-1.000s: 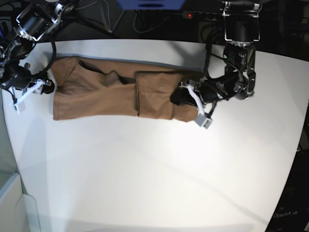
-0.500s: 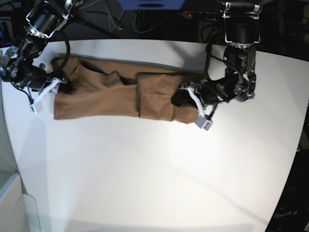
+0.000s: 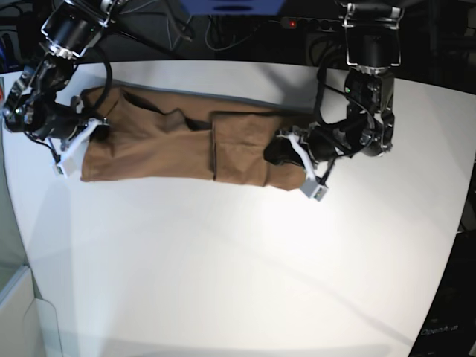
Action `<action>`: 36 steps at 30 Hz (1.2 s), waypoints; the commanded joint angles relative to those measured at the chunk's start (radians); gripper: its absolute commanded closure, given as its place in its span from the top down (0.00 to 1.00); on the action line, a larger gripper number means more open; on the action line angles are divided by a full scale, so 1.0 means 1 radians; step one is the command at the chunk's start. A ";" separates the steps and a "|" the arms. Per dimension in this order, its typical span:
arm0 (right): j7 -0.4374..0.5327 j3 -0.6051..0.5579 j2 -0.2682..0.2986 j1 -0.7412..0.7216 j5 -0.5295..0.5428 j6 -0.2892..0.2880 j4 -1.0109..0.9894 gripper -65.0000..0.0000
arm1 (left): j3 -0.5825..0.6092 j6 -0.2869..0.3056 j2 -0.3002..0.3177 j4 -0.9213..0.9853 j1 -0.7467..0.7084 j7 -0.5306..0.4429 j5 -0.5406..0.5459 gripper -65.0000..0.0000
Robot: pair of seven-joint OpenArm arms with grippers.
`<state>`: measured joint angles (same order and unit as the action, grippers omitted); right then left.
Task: Fold the T-shirt properly
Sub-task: 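Release the collar end with the right gripper and regrasp it lower, then lift the collar end with the right gripper and fold it onto the hem end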
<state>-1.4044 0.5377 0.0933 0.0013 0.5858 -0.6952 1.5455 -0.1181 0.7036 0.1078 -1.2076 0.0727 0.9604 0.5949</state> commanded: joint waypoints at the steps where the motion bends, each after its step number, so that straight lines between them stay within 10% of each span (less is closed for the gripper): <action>1: 0.008 -0.012 0.024 -0.016 0.015 -0.003 0.045 0.07 | -0.001 -0.005 0.002 -0.008 0.014 0.007 -0.016 0.03; 13: 0.008 -0.063 0.007 -0.022 0.021 -0.003 0.338 0.07 | -0.001 -0.005 0.002 0.119 0.078 0.004 -0.017 0.03; 36: 0.008 -0.640 -0.083 -0.040 0.016 -0.003 0.333 0.08 | 0.030 -0.005 -0.110 0.154 0.118 -0.028 -0.191 0.03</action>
<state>-1.4151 -0.1013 0.0139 -0.0174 0.5823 -0.6956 1.8637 -0.0898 0.7074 -0.0029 -1.0508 0.1879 0.8917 0.4561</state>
